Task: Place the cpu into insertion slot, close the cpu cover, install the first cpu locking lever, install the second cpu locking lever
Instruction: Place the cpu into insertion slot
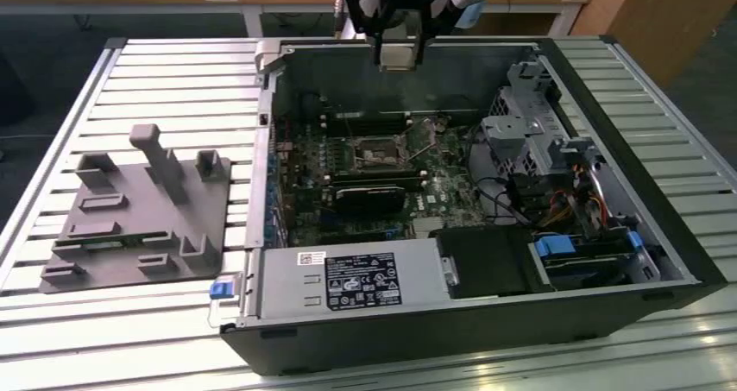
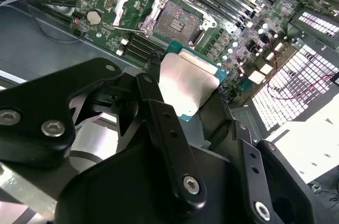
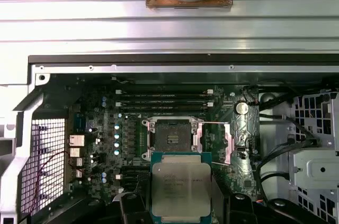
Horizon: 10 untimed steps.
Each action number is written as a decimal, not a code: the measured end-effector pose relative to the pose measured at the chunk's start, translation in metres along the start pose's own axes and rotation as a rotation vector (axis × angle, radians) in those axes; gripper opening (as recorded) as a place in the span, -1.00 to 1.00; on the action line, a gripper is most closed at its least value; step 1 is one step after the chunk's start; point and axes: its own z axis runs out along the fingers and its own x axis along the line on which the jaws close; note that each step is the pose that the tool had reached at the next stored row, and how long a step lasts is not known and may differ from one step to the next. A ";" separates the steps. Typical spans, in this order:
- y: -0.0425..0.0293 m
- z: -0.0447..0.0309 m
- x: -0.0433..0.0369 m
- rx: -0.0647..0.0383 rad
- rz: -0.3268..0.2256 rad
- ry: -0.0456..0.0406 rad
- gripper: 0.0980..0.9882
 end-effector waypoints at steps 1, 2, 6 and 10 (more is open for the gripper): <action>0.0000 0.0000 0.0000 0.000 0.000 0.0000 0.00; 0.0000 0.0000 0.0000 0.000 0.001 -0.0001 0.00; 0.0000 0.0001 0.0002 0.000 0.029 -0.0026 0.00; 0.0000 0.0003 0.0002 -0.001 0.084 -0.0076 0.00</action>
